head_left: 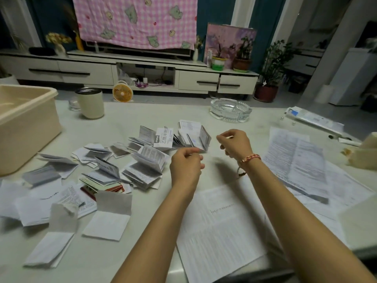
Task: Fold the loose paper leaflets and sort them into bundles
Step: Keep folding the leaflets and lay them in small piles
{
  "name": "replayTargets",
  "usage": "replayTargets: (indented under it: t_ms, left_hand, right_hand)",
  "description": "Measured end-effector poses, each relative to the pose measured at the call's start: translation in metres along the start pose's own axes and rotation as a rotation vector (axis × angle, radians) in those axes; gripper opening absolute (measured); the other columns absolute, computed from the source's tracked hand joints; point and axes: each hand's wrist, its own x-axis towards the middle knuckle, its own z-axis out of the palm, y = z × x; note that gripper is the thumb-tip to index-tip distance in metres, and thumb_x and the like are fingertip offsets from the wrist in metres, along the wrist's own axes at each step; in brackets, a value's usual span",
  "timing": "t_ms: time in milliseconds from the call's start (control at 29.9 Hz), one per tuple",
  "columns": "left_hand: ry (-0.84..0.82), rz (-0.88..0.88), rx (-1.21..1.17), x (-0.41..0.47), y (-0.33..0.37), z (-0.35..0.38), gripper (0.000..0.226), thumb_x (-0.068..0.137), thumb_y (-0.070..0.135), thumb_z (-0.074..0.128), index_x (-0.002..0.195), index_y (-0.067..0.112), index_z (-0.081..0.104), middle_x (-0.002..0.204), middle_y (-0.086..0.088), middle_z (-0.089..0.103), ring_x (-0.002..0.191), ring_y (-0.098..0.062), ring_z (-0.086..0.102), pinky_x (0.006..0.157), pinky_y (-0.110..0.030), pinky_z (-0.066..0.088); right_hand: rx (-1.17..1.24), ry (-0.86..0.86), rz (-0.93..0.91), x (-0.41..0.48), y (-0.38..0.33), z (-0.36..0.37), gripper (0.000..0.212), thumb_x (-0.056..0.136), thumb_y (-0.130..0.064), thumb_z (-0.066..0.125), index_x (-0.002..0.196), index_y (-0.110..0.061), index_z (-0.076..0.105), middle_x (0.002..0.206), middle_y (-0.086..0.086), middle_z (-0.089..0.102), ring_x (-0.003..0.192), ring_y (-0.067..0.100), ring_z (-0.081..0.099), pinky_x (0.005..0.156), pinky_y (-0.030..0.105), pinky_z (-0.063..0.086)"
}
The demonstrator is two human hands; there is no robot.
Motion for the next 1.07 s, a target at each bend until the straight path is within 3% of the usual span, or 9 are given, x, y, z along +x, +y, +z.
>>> replayTargets:
  t_ms: [67,167,301,402,502,669,770,937,1071]
  left_hand:
    - [-0.024,0.001,0.01,-0.004,-0.001,0.004,0.021,0.089,0.003,0.044,0.085,0.019,0.058,0.079,0.001,0.061,0.059,-0.01,0.057,0.053,-0.02,0.042]
    - [-0.088,0.021,0.053,-0.011,-0.003,0.011,0.018,0.09,0.004,0.044,0.092,0.015,0.058,0.084,-0.002,0.062,0.061,-0.01,0.057,0.055,-0.02,0.042]
    - [-0.213,0.072,0.147,-0.027,-0.008,0.028,0.017,0.091,0.007,0.045,0.094,0.015,0.059,0.09,-0.004,0.063,0.064,-0.012,0.058,0.059,-0.021,0.043]
    - [-0.296,0.095,0.213,-0.039,-0.014,0.04,0.017,0.091,0.009,0.045,0.095,0.017,0.06,0.087,0.0,0.064,0.067,-0.012,0.059,0.058,-0.021,0.044]
    - [-0.339,0.107,0.247,-0.045,-0.016,0.043,0.017,0.091,0.009,0.046,0.095,0.016,0.06,0.082,0.003,0.062,0.065,-0.01,0.059,0.056,-0.02,0.044]
    - [-0.345,0.112,0.267,-0.047,-0.017,0.034,0.017,0.092,0.011,0.045,0.095,0.015,0.062,0.084,0.001,0.064,0.065,-0.01,0.06,0.058,-0.023,0.045]
    - [-0.329,0.12,0.239,-0.047,-0.015,0.028,0.017,0.094,0.013,0.045,0.094,0.015,0.062,0.082,0.003,0.064,0.067,-0.011,0.06,0.061,-0.025,0.046]
    - [-0.319,0.051,0.16,-0.045,-0.015,0.021,0.014,0.094,0.018,0.049,0.092,0.015,0.062,0.09,-0.001,0.066,0.076,-0.013,0.061,0.065,-0.027,0.048]
    - [-0.371,-0.102,0.003,-0.045,-0.01,0.02,0.014,0.094,0.029,0.053,0.092,0.016,0.059,0.104,-0.006,0.063,0.094,-0.02,0.061,0.074,-0.031,0.05]
  right_hand:
    - [0.076,0.03,0.027,-0.008,0.005,-0.031,0.012,0.087,-0.014,0.058,0.092,-0.005,0.064,0.062,0.004,0.059,0.046,0.013,0.047,0.039,0.018,0.035]
    - [0.104,0.104,0.06,-0.022,0.025,-0.077,0.011,0.088,-0.008,0.057,0.095,-0.004,0.063,0.071,0.006,0.061,0.057,0.015,0.051,0.051,0.022,0.041]
    - [-0.09,0.176,0.117,-0.038,0.069,-0.133,0.024,0.084,-0.006,0.064,0.107,-0.003,0.061,0.107,0.017,0.064,0.086,0.024,0.058,0.08,0.033,0.049]
    - [-0.252,-0.011,0.189,-0.054,0.097,-0.151,0.057,0.081,-0.02,0.072,0.13,-0.007,0.046,0.134,0.015,0.049,0.119,0.027,0.049,0.099,0.035,0.039]
    - [-0.477,-0.166,0.175,-0.061,0.115,-0.143,0.072,0.081,-0.034,0.07,0.139,-0.009,0.036,0.143,0.01,0.041,0.127,0.026,0.043,0.101,0.033,0.035]
    - [-0.82,-0.001,0.047,-0.058,0.121,-0.129,0.028,0.095,-0.032,0.048,0.109,-0.009,0.056,0.112,0.011,0.061,0.099,0.028,0.056,0.074,0.03,0.04]
    - [-1.022,0.06,-0.021,-0.059,0.118,-0.122,0.018,0.098,-0.018,0.035,0.085,-0.01,0.045,0.098,0.014,0.063,0.084,0.029,0.055,0.062,0.031,0.033]
    - [-0.573,0.23,-0.007,-0.059,0.082,-0.13,0.022,0.094,-0.012,0.039,0.078,-0.003,0.052,0.079,0.014,0.056,0.07,0.027,0.049,0.049,0.028,0.028]
    - [-0.223,0.196,-0.049,-0.075,0.023,-0.14,0.025,0.089,-0.009,0.047,0.082,0.01,0.061,0.076,0.009,0.056,0.071,0.019,0.048,0.057,0.025,0.035]
